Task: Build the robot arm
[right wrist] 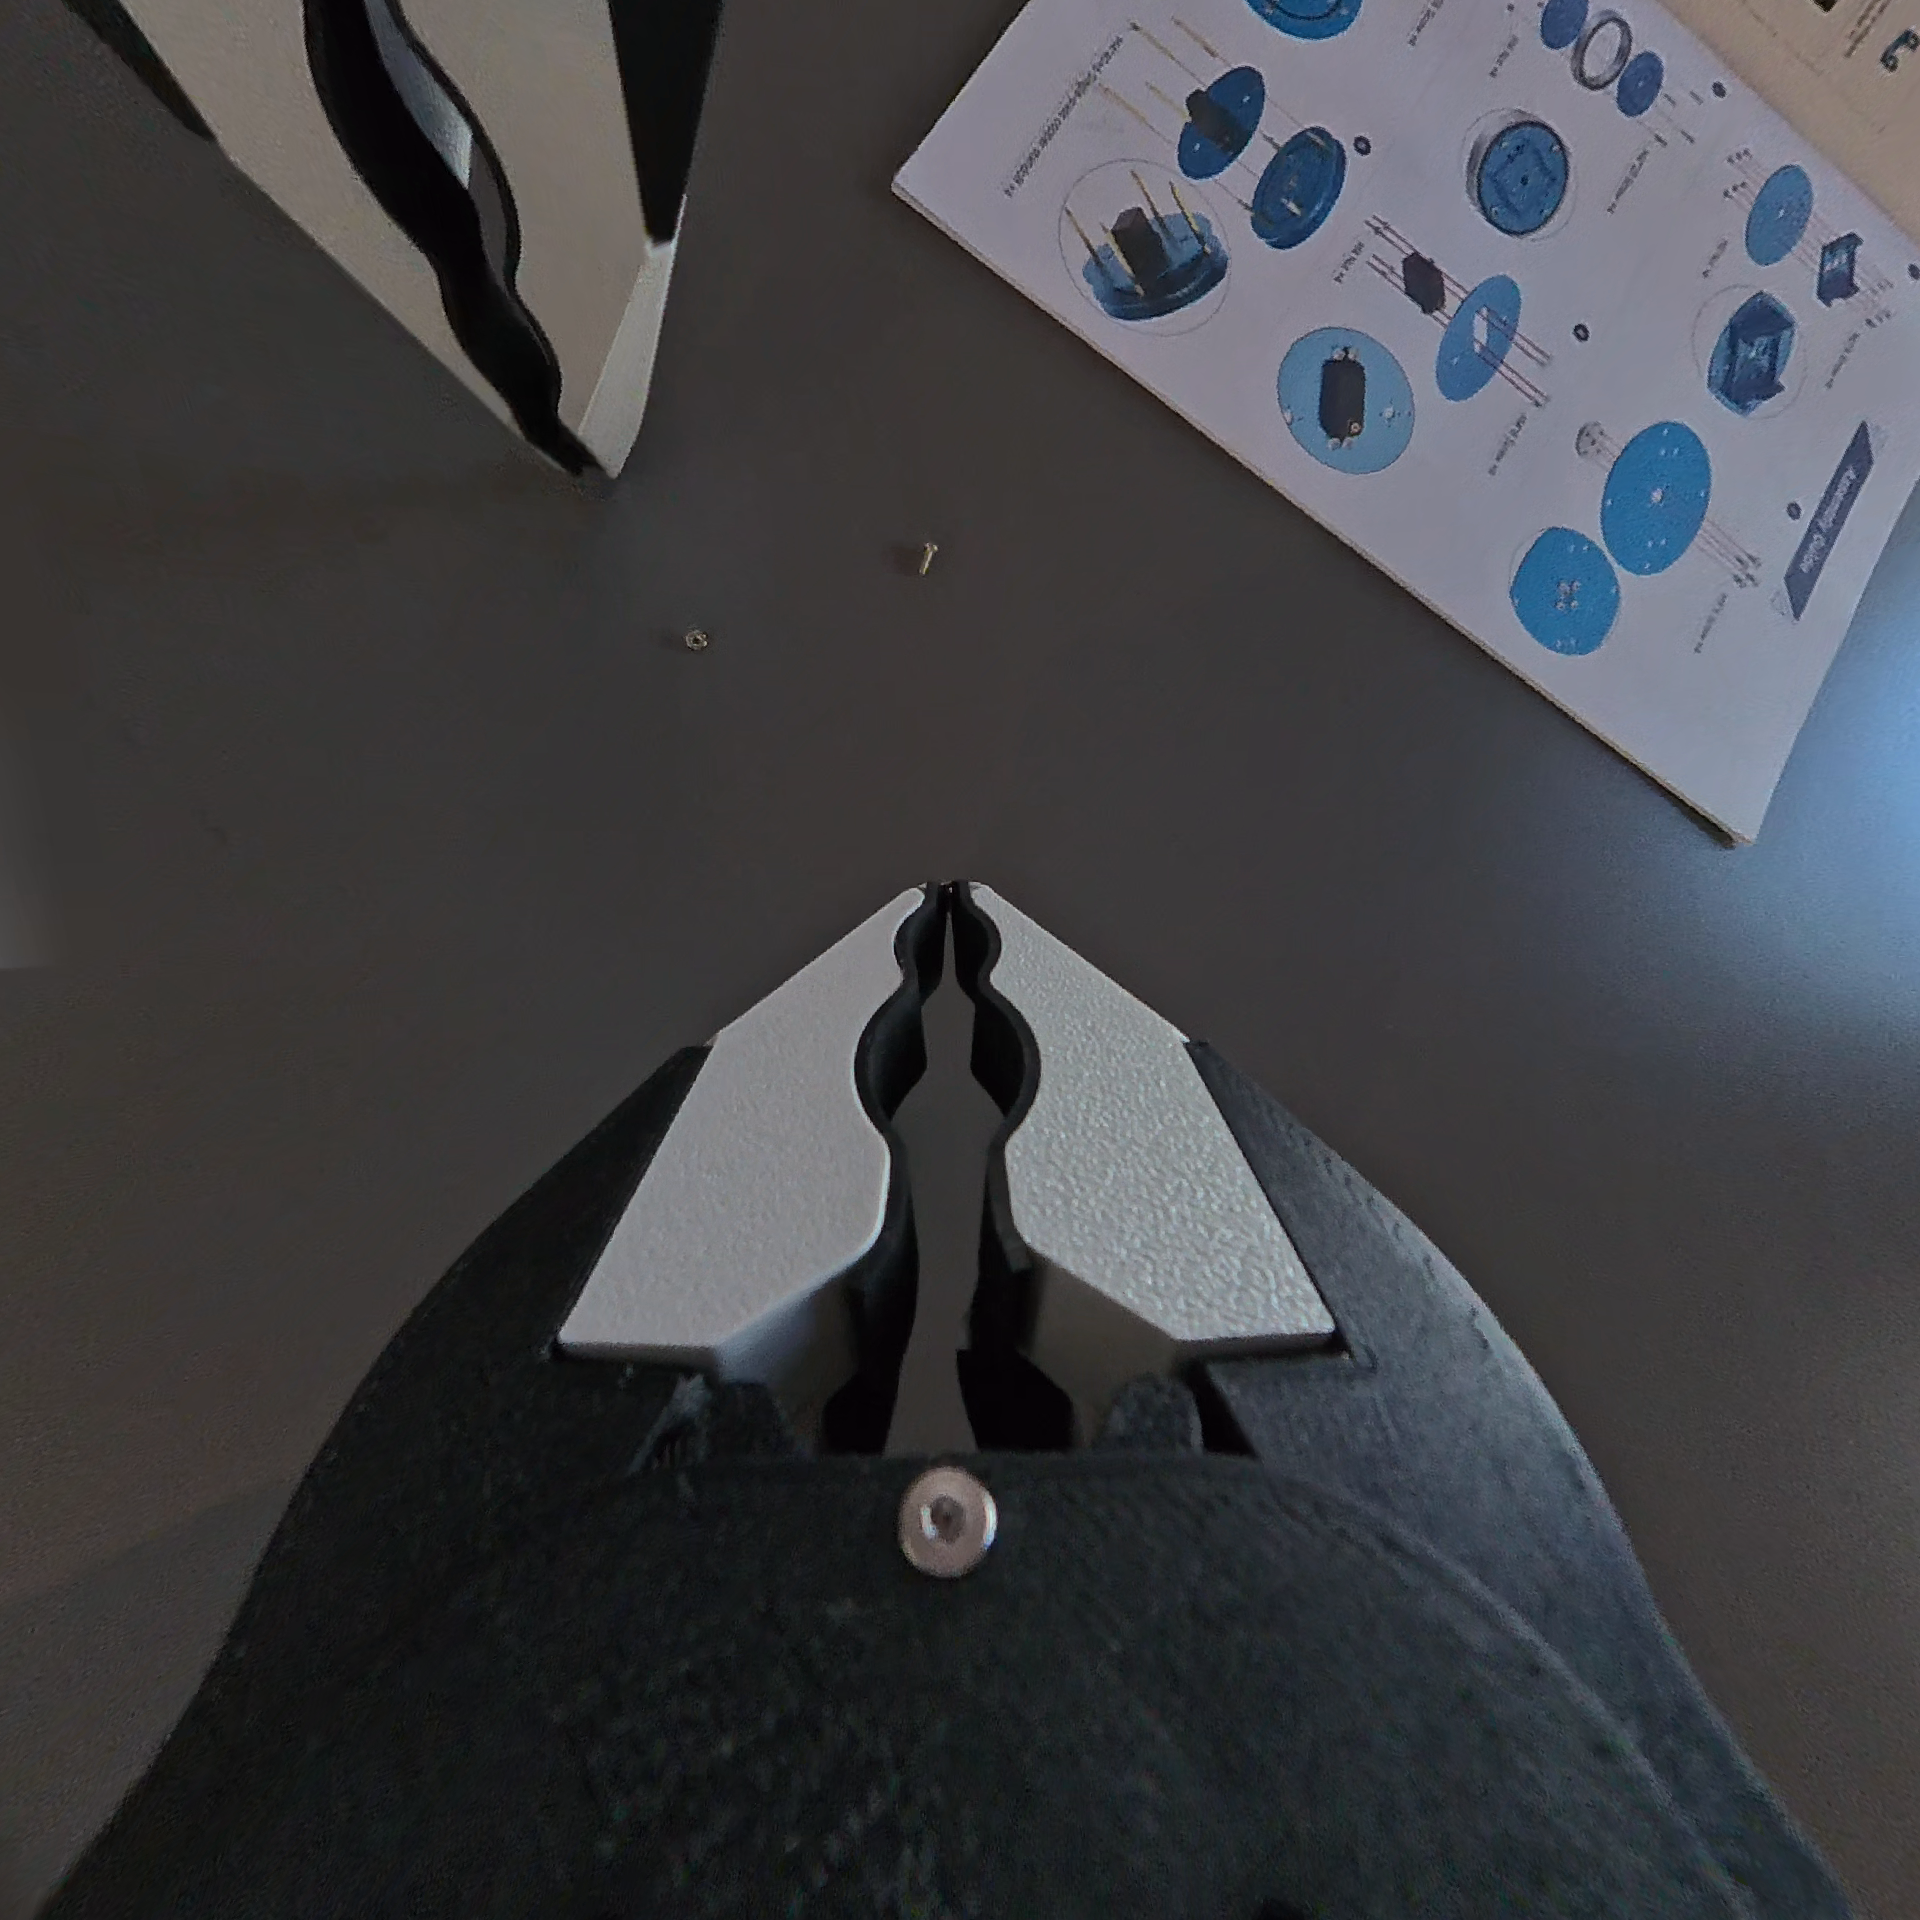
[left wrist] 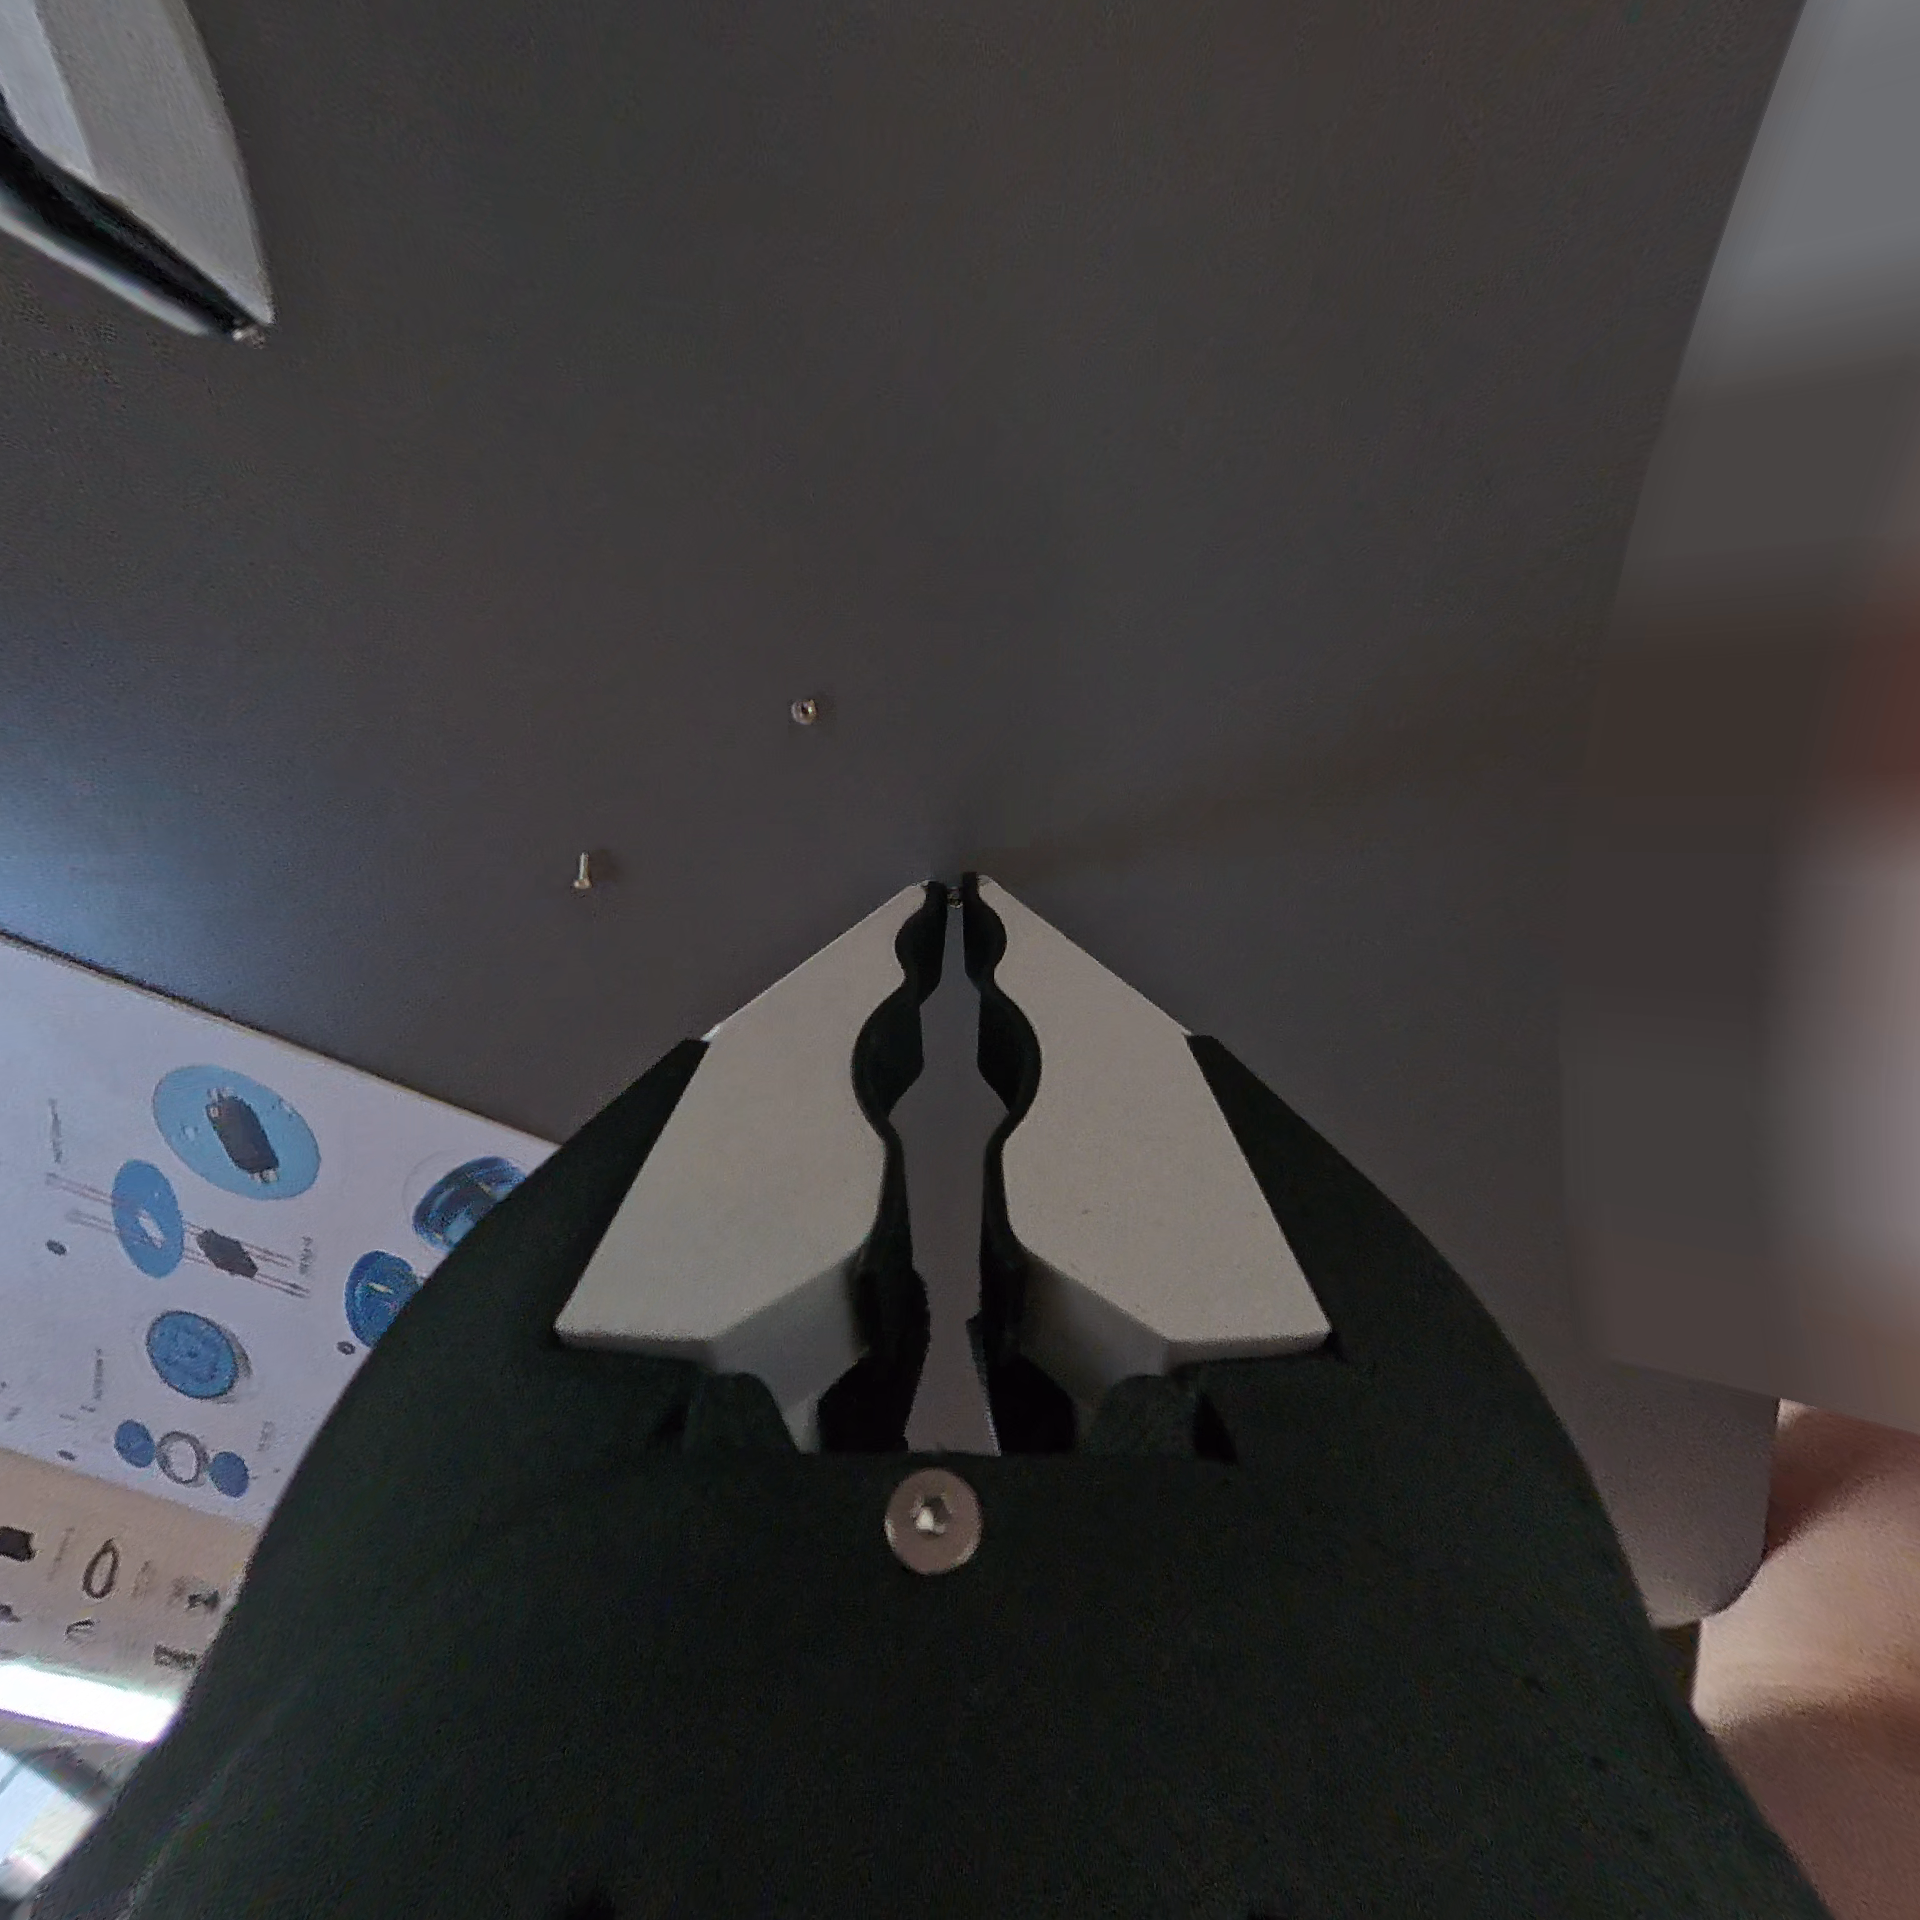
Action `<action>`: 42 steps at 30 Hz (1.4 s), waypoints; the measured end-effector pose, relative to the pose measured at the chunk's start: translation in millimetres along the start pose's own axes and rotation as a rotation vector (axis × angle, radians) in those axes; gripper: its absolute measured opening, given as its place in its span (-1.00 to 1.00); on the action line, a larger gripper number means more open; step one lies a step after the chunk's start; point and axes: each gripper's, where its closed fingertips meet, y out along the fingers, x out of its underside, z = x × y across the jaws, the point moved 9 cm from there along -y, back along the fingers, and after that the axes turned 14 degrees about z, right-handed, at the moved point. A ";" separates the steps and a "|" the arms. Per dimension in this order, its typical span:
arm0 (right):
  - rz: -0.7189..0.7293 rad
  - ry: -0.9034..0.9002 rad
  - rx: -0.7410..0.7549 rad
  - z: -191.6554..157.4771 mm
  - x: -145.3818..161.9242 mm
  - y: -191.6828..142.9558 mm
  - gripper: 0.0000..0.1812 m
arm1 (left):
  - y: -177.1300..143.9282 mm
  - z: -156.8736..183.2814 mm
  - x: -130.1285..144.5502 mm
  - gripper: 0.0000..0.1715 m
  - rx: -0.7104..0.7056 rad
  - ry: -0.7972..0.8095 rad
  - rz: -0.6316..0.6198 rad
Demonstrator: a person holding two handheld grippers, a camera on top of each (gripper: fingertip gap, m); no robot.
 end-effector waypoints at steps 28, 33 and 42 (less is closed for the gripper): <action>-0.059 -0.430 -0.252 -138.2 -335.1 279.9 -1.00 | -172.9 230.7 451.3 -0.99 -0.528 -0.425 0.937; -0.145 -0.454 -0.308 -166.2 -385.3 380.8 -1.00 | -169.9 271.4 544.8 -0.99 -0.542 -0.488 1.014; -0.302 -0.413 -0.341 -221.0 -424.8 524.4 -1.00 | -117.3 334.4 676.9 -0.99 -0.627 -0.724 0.975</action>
